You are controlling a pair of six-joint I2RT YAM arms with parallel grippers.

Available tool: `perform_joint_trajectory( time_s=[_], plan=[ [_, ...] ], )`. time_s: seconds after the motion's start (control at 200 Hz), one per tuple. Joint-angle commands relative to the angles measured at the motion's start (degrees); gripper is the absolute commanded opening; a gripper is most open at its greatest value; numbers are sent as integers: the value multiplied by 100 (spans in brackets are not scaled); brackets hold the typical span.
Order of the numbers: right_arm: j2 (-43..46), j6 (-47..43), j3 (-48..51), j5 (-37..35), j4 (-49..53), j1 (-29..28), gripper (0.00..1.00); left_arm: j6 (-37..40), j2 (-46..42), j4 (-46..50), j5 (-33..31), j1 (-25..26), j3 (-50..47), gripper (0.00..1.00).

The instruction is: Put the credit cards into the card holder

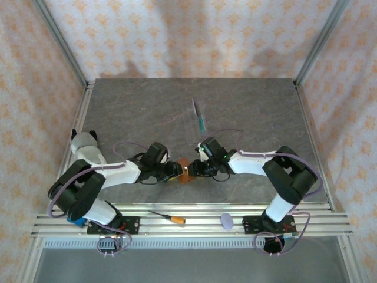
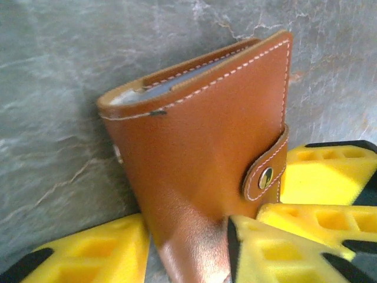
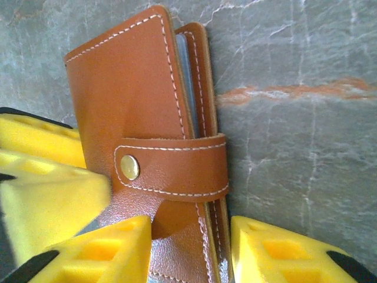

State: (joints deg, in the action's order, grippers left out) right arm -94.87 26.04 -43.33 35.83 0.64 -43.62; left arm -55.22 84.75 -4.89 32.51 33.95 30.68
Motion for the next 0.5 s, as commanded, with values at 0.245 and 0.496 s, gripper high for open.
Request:
perform_joint_trajectory(
  time_s=[0.245,0.496],
  plan=[
    [288,24,89,-252,83,-310,42,-24,-483,-140,24,-38,31,0],
    [1016,-541,-237,-1413,933,-471,50,197,-709,631,265,-42,306,0]
  ],
)
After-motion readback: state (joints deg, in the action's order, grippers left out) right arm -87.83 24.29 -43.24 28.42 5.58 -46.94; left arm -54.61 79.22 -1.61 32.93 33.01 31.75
